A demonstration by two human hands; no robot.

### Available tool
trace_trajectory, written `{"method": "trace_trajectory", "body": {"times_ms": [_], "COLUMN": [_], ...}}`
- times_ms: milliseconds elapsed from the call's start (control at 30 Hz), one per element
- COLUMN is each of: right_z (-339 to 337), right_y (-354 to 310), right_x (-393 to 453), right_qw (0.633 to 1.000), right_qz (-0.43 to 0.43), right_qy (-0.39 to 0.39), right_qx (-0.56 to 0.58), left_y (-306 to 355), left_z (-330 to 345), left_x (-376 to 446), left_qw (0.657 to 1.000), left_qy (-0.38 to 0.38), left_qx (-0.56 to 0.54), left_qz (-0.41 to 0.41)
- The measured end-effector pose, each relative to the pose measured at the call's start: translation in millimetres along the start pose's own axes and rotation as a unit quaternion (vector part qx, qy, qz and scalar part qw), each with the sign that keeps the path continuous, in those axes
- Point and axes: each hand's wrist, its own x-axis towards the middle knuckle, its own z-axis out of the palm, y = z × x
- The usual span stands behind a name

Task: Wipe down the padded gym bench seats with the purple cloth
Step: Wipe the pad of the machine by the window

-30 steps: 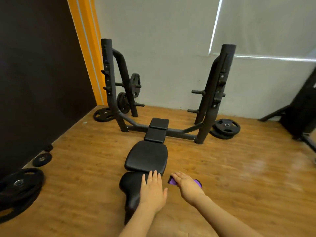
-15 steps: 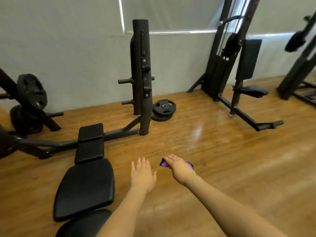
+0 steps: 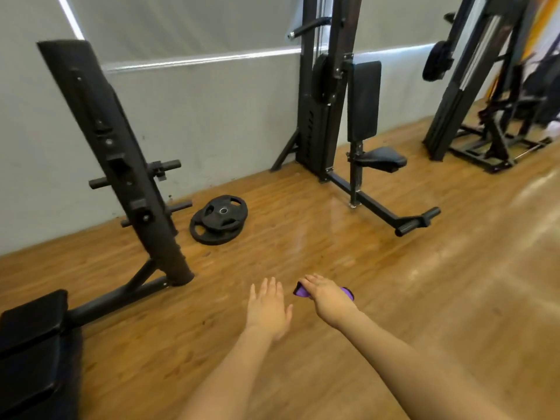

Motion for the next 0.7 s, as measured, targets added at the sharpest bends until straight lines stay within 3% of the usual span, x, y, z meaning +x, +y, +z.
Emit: {"method": "trace_trajectory", "body": {"times_ms": [200, 700], "right_z": [-66, -226], "right_y": [139, 428], "right_x": [70, 298], "right_qw": [0.999, 0.992], "right_qz": [0.032, 0.1], "right_qy": [0.0, 0.064], "right_qx": [-0.013, -0.04], "left_y": [95, 252], "left_z": [-52, -192], "left_x": [149, 529], "left_qw": [0.999, 0.992], "left_qy": [0.026, 0.086], "left_qx": [-0.024, 0.008], "left_qz": [0.042, 0.094]}}
